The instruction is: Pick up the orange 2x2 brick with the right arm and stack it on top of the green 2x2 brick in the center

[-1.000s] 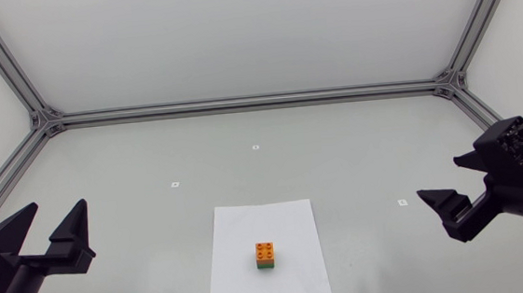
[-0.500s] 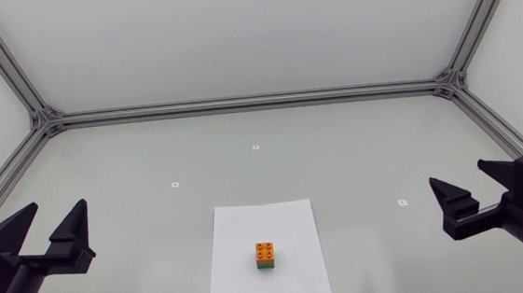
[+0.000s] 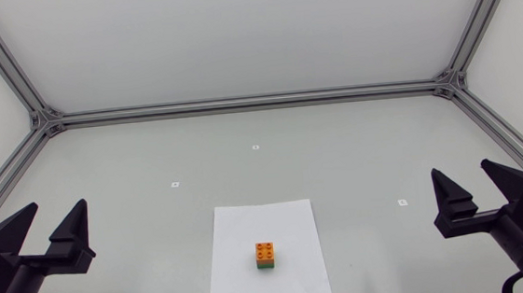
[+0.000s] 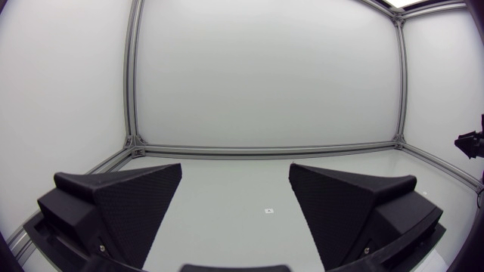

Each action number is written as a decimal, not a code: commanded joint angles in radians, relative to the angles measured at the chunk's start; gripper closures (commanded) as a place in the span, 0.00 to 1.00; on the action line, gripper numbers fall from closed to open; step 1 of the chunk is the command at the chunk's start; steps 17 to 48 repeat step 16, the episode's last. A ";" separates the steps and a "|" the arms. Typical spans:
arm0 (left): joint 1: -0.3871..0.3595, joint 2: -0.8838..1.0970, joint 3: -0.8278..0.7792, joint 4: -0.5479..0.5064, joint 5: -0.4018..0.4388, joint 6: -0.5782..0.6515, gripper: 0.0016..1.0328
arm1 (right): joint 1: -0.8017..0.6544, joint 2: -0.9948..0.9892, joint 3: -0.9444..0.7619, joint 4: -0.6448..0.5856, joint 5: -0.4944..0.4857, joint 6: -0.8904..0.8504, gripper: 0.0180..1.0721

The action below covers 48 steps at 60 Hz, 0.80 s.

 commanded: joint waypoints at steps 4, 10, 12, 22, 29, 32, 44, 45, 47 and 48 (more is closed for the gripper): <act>0.003 -0.008 -0.041 -0.014 0.004 0.013 0.04 | 0.002 -0.060 -0.074 0.073 0.017 0.064 0.04; 0.003 -0.008 -0.041 -0.015 0.004 0.013 0.04 | 0.002 -0.067 -0.082 0.082 0.018 0.069 0.04; 0.003 -0.008 -0.041 -0.014 0.004 0.013 0.04 | 0.002 -0.067 -0.082 0.082 0.018 0.069 0.04; 0.003 -0.008 -0.041 -0.014 0.004 0.013 0.04 | 0.002 -0.067 -0.082 0.082 0.018 0.069 0.04; 0.003 -0.008 -0.041 -0.014 0.004 0.013 0.04 | 0.002 -0.067 -0.082 0.082 0.018 0.069 0.04; 0.003 -0.008 -0.041 -0.014 0.004 0.013 0.04 | 0.002 -0.067 -0.082 0.082 0.018 0.069 0.04; 0.003 -0.008 -0.041 -0.014 0.004 0.013 0.04 | 0.002 -0.067 -0.082 0.082 0.018 0.069 0.04; 0.003 -0.008 -0.041 -0.014 0.004 0.013 0.04 | 0.002 -0.067 -0.082 0.082 0.018 0.069 0.04; 0.003 -0.008 -0.041 -0.014 0.004 0.013 0.04 | 0.002 -0.067 -0.082 0.082 0.018 0.069 0.04; 0.003 -0.008 -0.041 -0.014 0.004 0.013 0.04 | 0.002 -0.067 -0.082 0.082 0.018 0.069 0.04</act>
